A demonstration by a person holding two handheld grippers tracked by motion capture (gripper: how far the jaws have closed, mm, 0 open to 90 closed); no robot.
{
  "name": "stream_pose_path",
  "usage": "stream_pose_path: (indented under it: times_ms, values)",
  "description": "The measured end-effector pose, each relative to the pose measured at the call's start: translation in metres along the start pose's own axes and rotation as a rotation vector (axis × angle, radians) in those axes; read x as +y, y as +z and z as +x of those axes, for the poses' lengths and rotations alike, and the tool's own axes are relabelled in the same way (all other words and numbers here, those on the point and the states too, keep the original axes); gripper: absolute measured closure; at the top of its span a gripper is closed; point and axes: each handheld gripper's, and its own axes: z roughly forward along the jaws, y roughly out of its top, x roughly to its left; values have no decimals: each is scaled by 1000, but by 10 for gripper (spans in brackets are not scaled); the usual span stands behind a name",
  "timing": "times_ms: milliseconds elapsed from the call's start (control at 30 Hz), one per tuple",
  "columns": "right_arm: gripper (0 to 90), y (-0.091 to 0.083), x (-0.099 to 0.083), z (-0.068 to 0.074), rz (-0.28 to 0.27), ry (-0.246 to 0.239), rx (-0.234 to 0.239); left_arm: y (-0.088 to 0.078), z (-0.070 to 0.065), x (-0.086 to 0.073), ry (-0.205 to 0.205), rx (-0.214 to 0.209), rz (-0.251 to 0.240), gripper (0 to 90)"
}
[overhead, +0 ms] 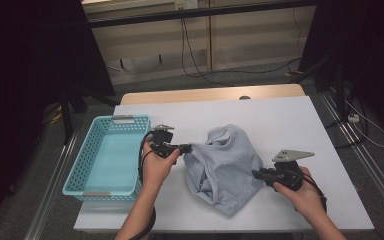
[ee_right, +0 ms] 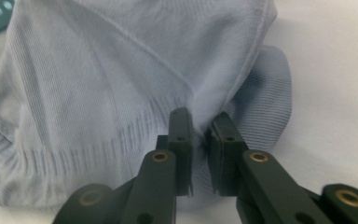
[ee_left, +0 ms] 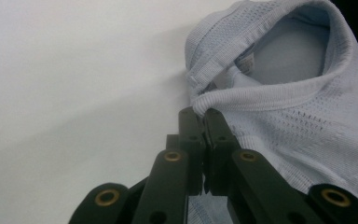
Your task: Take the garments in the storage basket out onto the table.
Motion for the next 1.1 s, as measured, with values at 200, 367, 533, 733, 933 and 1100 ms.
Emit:
stream_pose_path:
  times_ms: [200, 367, 533, 733, 933, 1100]
  values:
    - [469, -8, 10, -4, -58, 10, -28, -3, 1, 0, -2, -11, -1, 879]
    - [363, -15, 28, -12, -108, 33, -64, -4, 0, 3, 5, -13, 10, 879]
    - [338, -10, 46, -17, -113, 32, -82, -3, -2, 4, 15, -12, 15, 879]
    - [345, 7, 66, -17, -112, 52, -87, 1, -5, 5, 23, -15, 17, 879]
    - [426, 20, 76, -26, -133, 112, -88, 3, -9, 6, 36, -29, 30, 879]
    - [677, 28, 71, -28, -62, 82, -44, 3, -12, 5, 37, -32, 16, 879]
